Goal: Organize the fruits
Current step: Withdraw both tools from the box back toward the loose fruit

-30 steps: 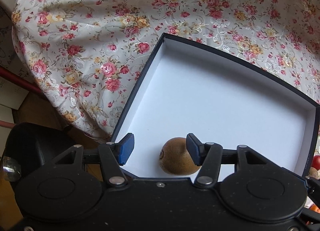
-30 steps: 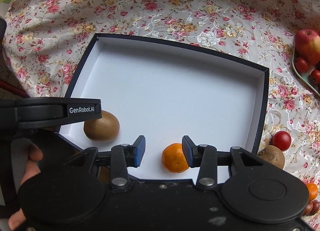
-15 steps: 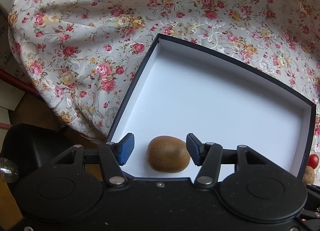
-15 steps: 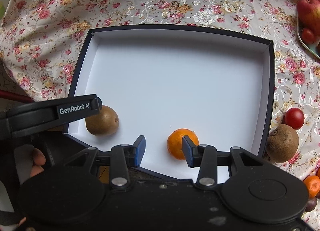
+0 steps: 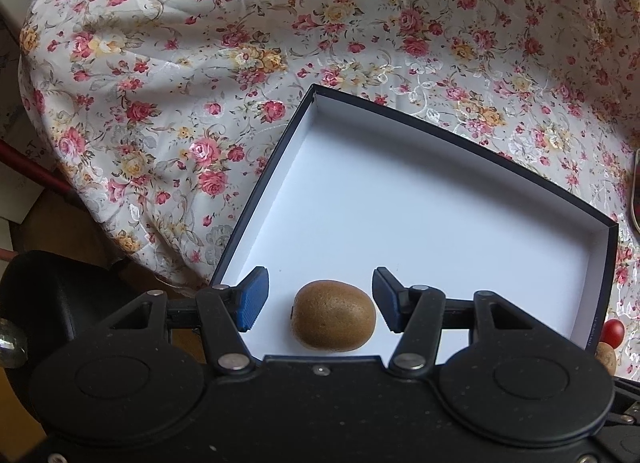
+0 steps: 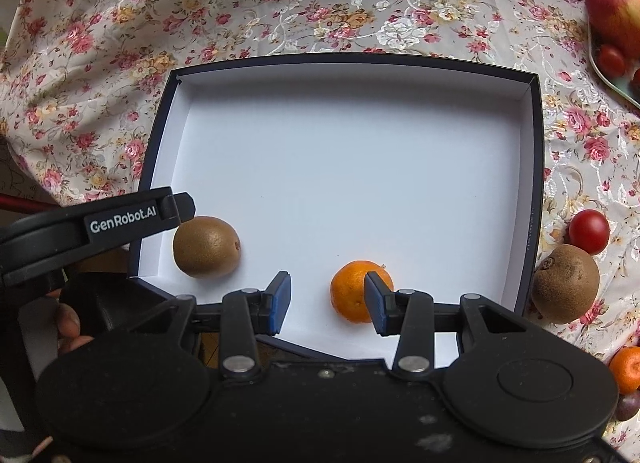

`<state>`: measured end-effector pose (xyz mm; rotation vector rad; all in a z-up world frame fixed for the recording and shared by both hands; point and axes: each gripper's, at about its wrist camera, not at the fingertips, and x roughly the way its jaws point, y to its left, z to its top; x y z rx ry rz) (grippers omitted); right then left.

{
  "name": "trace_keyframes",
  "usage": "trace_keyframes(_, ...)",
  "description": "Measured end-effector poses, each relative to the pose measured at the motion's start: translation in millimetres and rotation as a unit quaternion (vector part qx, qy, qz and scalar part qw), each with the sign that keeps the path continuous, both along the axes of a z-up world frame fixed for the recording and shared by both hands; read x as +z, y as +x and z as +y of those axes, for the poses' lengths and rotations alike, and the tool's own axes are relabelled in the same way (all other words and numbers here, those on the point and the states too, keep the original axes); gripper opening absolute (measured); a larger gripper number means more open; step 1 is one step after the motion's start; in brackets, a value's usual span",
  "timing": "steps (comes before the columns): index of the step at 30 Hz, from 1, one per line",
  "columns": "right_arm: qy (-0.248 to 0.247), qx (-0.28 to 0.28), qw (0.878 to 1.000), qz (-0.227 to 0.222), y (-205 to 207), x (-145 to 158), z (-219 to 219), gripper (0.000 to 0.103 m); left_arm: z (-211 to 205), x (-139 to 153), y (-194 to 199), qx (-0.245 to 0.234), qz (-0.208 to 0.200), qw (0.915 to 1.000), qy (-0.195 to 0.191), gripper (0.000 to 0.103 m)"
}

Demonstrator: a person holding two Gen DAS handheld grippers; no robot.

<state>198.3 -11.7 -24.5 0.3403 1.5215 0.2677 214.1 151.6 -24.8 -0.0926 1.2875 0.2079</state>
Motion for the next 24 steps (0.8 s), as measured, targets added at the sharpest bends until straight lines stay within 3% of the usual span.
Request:
trace_keyframes(13, -0.016, 0.038, 0.999, -0.021, -12, 13, 11, 0.044, -14, 4, -3, -0.025, -0.007, 0.9993, -0.025, 0.060)
trace_keyframes(24, -0.047, -0.013, 0.998, -0.030, -30, 30, -51, 0.044, -57, 7, -5, -0.057, 0.003, 0.9970, -0.053, 0.059)
